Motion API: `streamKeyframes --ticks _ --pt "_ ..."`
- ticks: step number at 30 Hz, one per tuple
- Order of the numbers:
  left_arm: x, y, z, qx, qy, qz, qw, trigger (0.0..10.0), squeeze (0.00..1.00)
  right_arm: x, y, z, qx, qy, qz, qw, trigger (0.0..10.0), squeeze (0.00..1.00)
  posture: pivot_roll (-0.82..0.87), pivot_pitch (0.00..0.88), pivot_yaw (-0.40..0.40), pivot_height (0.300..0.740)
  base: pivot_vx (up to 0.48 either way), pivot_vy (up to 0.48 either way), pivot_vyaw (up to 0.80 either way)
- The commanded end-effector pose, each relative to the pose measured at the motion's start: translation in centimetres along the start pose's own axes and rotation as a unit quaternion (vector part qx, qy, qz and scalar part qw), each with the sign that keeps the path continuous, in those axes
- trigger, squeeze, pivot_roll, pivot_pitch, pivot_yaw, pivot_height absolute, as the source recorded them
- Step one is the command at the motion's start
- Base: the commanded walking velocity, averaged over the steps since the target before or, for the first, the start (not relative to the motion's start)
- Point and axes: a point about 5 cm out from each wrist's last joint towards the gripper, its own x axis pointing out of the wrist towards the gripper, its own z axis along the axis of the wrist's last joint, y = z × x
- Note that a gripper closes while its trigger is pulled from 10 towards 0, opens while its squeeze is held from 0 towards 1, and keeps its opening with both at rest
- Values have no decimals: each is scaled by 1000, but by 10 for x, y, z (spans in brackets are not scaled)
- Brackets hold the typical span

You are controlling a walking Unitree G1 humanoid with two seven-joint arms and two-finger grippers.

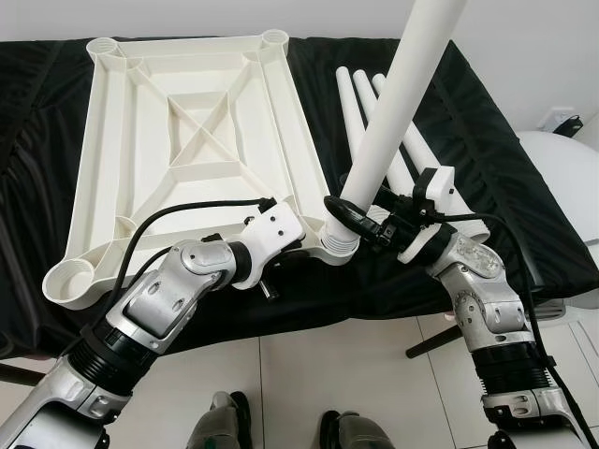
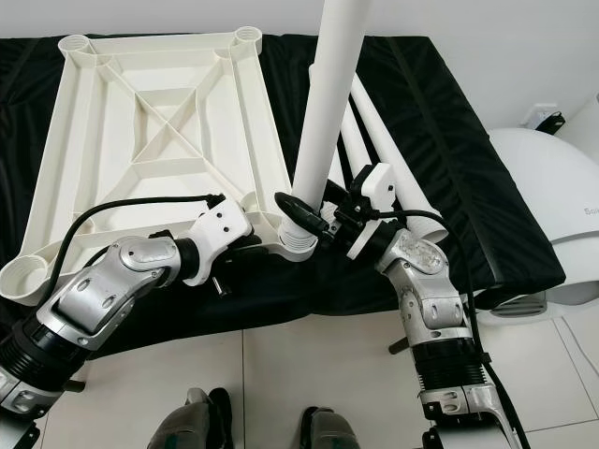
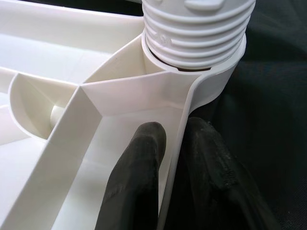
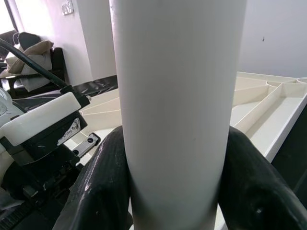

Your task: Building children table

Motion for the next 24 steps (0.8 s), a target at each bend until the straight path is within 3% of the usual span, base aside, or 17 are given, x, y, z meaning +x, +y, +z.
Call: streamKeyframes --ticks 1,24 --pt "-2 -8 -4 -1 9 -36 999 10000 0 -11 -1 -20 20 50 -15 998 10000 0 -19 194 -28 740 0 0 0" --pt "-3 -7 -2 -1 7 -34 999 10000 0 -14 -4 -23 19 50 -34 998 10000 0 -20 202 -24 740 0 0 0"
